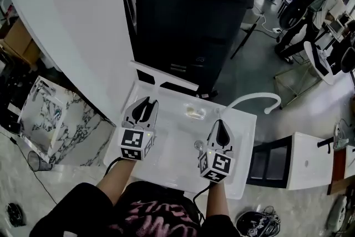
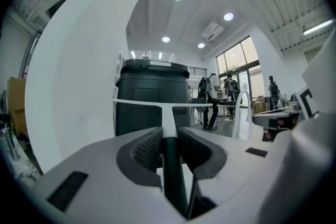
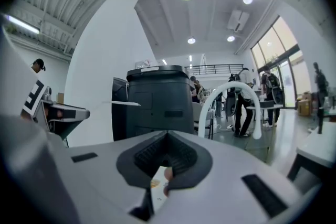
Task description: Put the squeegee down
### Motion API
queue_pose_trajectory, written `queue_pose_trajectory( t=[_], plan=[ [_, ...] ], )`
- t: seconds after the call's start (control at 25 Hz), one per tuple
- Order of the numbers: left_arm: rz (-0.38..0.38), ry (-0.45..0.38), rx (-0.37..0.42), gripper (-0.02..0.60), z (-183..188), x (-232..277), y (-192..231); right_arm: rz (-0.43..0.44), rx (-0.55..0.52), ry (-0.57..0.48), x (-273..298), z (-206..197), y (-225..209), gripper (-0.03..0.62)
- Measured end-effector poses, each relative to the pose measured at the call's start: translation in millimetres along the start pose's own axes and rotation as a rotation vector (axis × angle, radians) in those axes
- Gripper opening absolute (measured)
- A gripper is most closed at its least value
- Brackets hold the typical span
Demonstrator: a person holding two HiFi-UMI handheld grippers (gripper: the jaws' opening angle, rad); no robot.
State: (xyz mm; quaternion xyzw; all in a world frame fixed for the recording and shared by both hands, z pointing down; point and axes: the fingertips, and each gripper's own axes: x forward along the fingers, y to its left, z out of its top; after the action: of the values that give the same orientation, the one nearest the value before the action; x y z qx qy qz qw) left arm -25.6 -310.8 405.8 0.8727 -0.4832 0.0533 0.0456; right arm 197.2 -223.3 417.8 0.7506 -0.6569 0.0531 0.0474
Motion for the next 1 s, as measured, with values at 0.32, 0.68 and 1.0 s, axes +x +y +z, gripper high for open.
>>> queue_pose_trajectory(
  t=[0.32, 0.68, 1.0],
  plan=[
    [0.015, -0.003, -0.002, 0.097, 3.7, -3.0, -3.2, 0.012, 0.009, -0.008, -7.2, 5.9, -1.6, 0.02],
    [0.028, 0.059, -0.007, 0.097, -23.2, 1.8, -3.8, 0.027, 0.045, 0.047, -4.0, -20.3, -0.4, 0.02],
    [0.044, 0.132, -0.033, 0.097, -59.0, 12.4, 4.9, 0.043, 0.067, 0.132, 9.1, -59.5, 2.9, 0.02]
  ],
)
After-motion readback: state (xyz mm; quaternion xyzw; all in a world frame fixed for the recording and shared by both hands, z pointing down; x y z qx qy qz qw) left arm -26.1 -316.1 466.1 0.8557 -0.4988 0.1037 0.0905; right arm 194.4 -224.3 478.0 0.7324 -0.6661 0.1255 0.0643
